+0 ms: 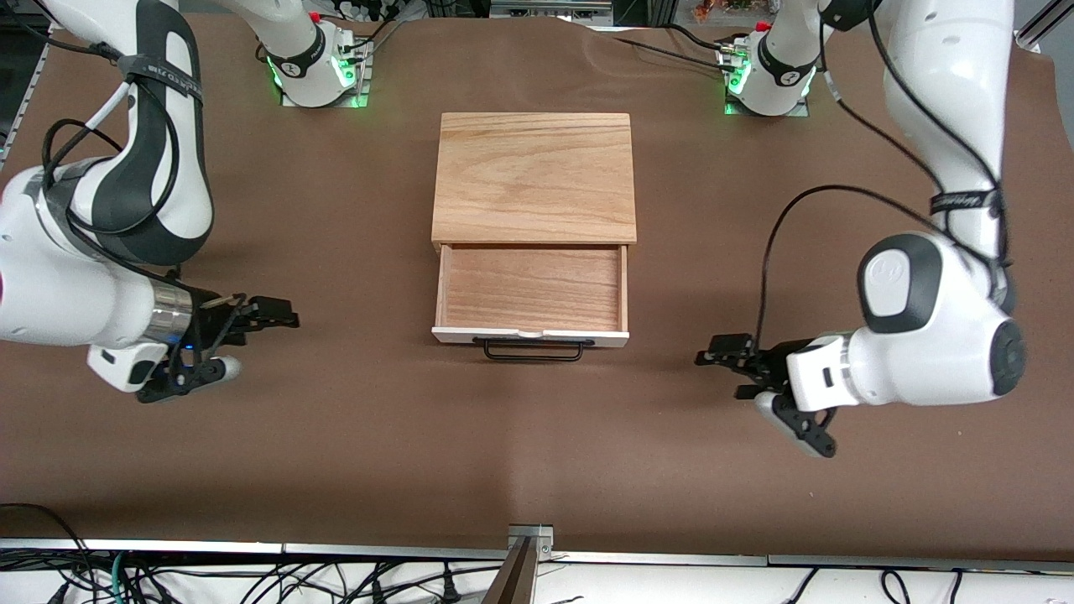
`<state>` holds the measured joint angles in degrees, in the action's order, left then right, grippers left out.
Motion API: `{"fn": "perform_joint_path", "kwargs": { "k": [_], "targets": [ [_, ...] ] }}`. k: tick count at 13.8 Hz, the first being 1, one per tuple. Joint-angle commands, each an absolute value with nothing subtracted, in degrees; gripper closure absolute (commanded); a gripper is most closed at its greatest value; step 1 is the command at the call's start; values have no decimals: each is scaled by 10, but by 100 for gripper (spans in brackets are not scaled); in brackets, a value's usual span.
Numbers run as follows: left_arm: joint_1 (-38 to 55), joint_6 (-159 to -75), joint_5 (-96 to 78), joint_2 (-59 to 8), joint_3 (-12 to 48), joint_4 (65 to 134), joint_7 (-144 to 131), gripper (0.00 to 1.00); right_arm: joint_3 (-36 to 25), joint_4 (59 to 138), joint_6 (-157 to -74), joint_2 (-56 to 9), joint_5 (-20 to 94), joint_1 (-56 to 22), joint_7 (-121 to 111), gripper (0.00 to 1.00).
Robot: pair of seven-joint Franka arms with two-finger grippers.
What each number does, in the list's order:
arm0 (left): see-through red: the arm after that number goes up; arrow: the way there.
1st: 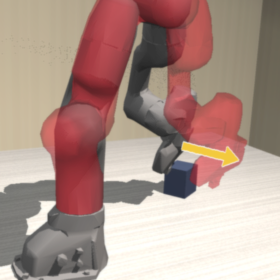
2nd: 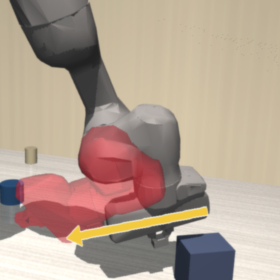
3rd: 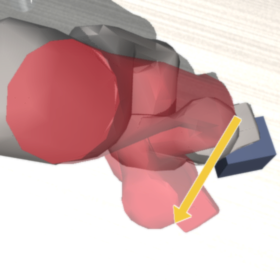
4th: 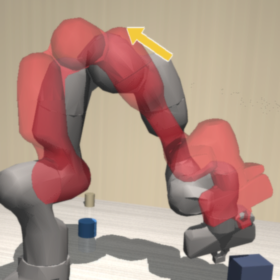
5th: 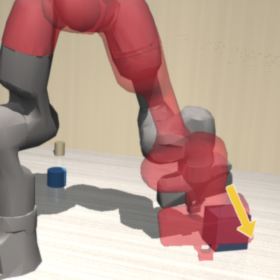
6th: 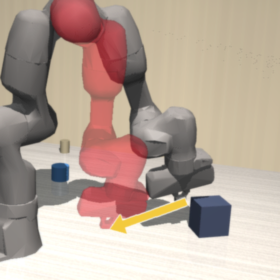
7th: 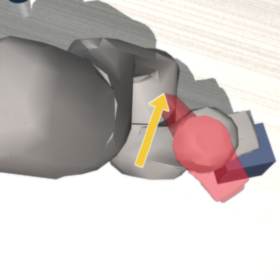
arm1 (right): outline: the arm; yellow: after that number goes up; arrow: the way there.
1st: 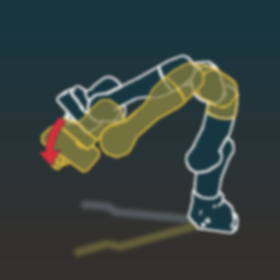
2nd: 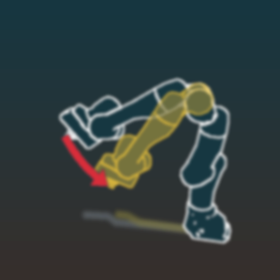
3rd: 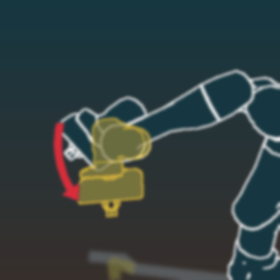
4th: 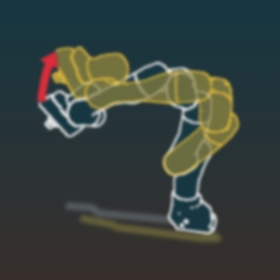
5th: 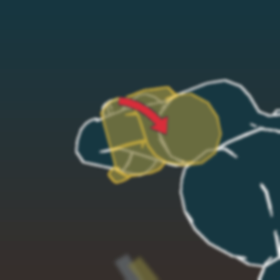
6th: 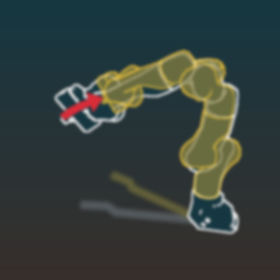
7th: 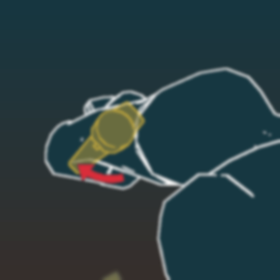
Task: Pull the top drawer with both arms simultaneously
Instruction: 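Open both grippers and draw them back from the handle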
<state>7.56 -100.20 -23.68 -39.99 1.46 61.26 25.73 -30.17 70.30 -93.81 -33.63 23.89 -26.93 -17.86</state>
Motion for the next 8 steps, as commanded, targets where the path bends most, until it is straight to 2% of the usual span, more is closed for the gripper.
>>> {"fn": "perform_joint_path", "kwargs": {
  "k": [1,6,8],
  "targets": [
    [72,-1000,-149,-308,13,688,258,0,-309,695,-951,-317,196,-274,-177,0],
    [42,-991,-49,-228,11,691,257,0,-312,709,-896,-254,165,-279,-147,0],
    [39,-964,-16,-209,11,692,253,0,-307,764,-895,-186,106,-300,-100,0]
  ]
}}
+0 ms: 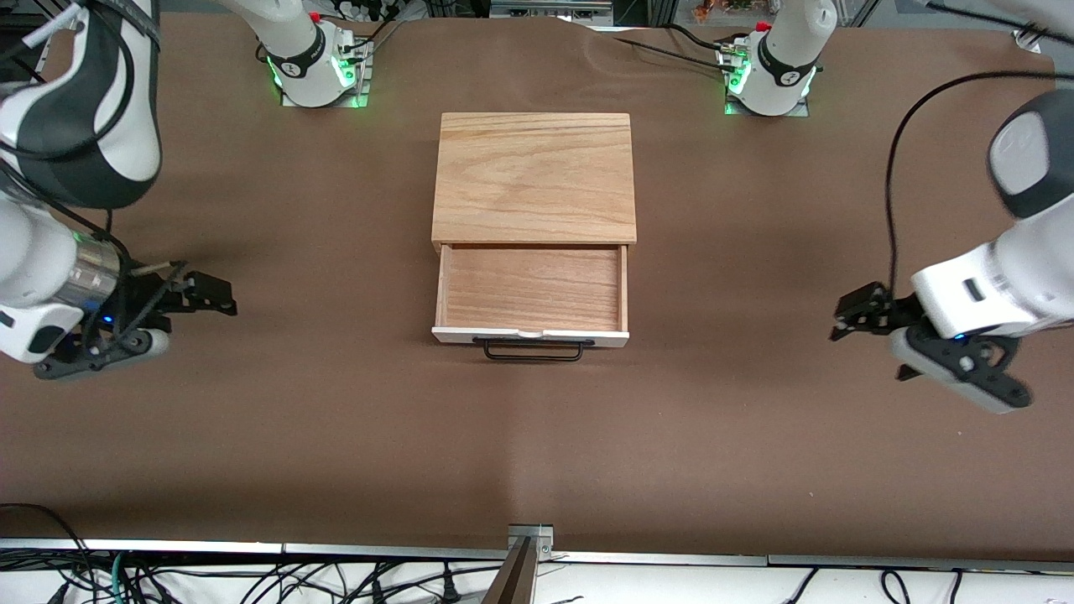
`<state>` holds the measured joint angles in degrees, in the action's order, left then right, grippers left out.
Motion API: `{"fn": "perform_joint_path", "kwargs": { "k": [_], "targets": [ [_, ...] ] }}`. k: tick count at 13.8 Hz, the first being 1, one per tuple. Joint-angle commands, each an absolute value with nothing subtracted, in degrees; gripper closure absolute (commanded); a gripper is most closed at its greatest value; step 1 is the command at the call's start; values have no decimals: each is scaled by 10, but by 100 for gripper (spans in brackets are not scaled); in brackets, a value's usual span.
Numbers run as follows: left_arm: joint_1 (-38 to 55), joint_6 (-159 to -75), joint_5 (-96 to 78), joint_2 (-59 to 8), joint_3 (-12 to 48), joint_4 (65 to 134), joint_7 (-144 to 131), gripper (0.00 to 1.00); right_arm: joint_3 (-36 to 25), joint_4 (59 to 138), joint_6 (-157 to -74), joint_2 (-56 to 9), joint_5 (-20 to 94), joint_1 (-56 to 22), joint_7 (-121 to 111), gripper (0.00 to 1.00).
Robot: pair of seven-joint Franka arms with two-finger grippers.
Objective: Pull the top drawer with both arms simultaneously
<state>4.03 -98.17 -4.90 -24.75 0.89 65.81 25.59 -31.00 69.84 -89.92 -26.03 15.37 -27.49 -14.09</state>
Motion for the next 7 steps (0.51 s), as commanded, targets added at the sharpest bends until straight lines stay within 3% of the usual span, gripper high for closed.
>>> {"fn": "perform_joint_path", "kwargs": {
  "k": [1,5,7],
  "targets": [
    [40,-941,-3,-201,4,692,238,0,-307,798,-897,-152,83,-308,-92,0],
    [40,-842,26,-171,5,705,32,0,-302,897,-909,-58,20,-337,-34,0],
    [40,-844,18,-145,6,748,5,0,-293,961,-949,-8,-2,-342,-32,0]
  ]
}}
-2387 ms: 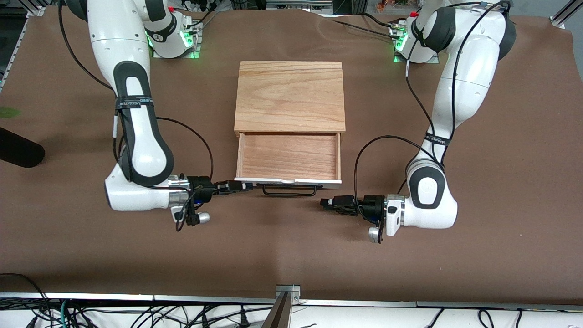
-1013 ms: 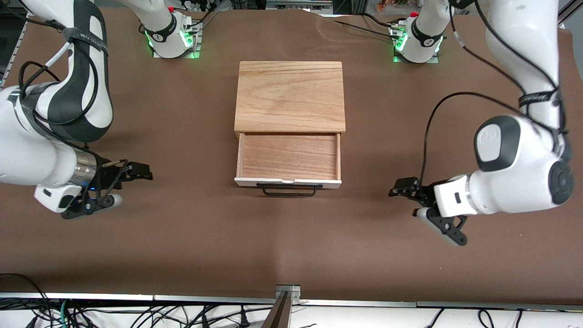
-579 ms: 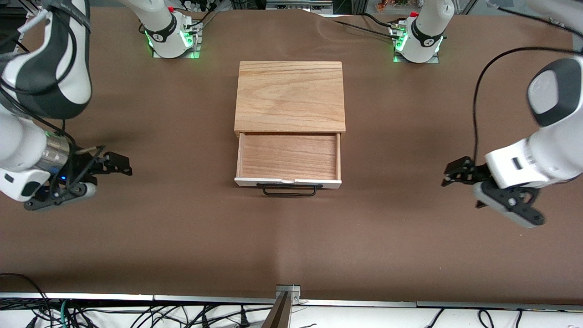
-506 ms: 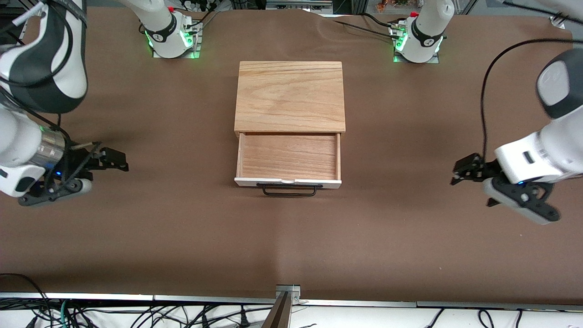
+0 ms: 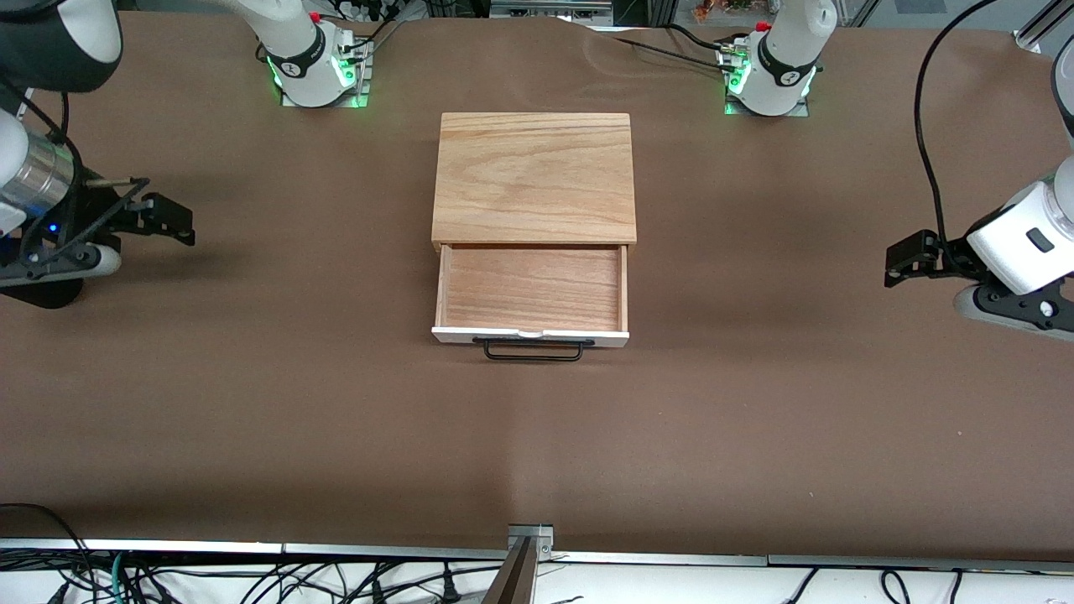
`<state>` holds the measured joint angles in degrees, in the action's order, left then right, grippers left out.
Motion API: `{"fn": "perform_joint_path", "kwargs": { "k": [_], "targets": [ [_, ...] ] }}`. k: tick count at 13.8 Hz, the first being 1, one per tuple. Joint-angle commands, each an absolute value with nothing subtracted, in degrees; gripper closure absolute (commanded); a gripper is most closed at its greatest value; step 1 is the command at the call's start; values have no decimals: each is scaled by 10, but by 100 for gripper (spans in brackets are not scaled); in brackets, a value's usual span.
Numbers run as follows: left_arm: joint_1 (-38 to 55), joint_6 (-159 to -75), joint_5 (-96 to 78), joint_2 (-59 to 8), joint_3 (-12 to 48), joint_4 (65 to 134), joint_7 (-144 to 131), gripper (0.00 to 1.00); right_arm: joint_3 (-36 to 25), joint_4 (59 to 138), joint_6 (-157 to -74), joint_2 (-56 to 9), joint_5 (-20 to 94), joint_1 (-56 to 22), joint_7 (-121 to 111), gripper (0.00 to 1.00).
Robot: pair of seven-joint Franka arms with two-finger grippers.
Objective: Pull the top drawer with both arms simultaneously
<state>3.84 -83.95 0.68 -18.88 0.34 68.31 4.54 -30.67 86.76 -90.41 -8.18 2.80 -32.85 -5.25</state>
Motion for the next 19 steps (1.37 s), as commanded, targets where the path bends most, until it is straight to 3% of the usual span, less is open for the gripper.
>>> {"fn": "perform_joint_path", "kwargs": {
  "k": [1,7,19],
  "targets": [
    [39,-851,18,-141,6,757,5,0,-283,982,-958,12,-8,-342,-19,0],
    [37,-882,-21,-110,8,818,-2,0,-264,1014,-959,61,-28,-341,-1,0],
    [28,-868,-21,-115,4,812,5,0,-270,1001,-955,55,-19,-339,-20,0]
  ]
}}
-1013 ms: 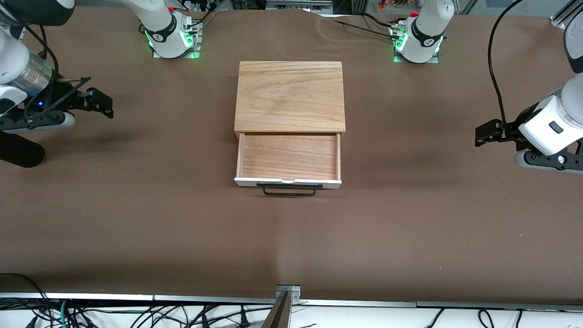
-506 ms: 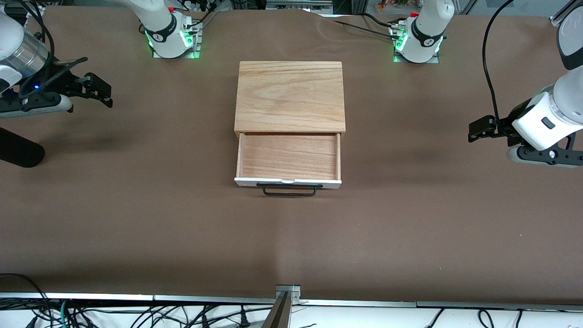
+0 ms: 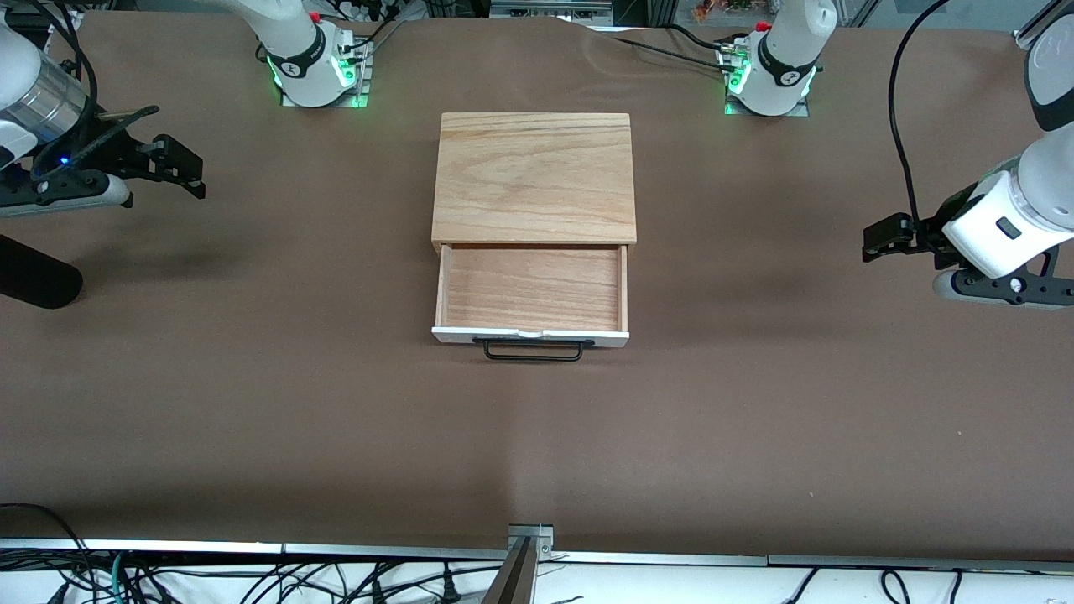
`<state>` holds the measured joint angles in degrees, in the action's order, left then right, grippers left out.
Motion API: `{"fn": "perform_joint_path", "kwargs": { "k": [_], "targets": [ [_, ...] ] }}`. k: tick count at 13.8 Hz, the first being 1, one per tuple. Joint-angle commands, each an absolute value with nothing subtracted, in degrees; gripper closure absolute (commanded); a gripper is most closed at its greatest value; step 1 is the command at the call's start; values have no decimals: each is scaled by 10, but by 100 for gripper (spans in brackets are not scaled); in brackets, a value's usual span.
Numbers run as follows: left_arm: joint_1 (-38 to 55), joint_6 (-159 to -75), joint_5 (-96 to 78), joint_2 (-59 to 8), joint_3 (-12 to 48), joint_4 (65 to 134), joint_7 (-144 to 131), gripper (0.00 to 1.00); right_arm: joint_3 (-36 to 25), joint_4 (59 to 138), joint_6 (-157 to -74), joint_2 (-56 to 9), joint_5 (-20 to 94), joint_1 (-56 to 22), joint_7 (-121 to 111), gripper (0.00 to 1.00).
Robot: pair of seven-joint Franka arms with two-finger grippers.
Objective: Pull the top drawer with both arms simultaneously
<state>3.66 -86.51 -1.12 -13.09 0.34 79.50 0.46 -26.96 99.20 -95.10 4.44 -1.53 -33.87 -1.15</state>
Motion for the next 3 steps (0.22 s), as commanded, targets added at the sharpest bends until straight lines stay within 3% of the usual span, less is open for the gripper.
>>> {"fn": "perform_joint_path", "kwargs": {
  "k": [1,3],
  "targets": [
    [28,-868,-21,-115,4,811,5,0,-270,1001,-955,55,-19,-339,-20,0],
    [28,-868,-23,-115,5,810,5,0,-270,1002,-955,56,-19,-339,-19,0]
  ]
}}
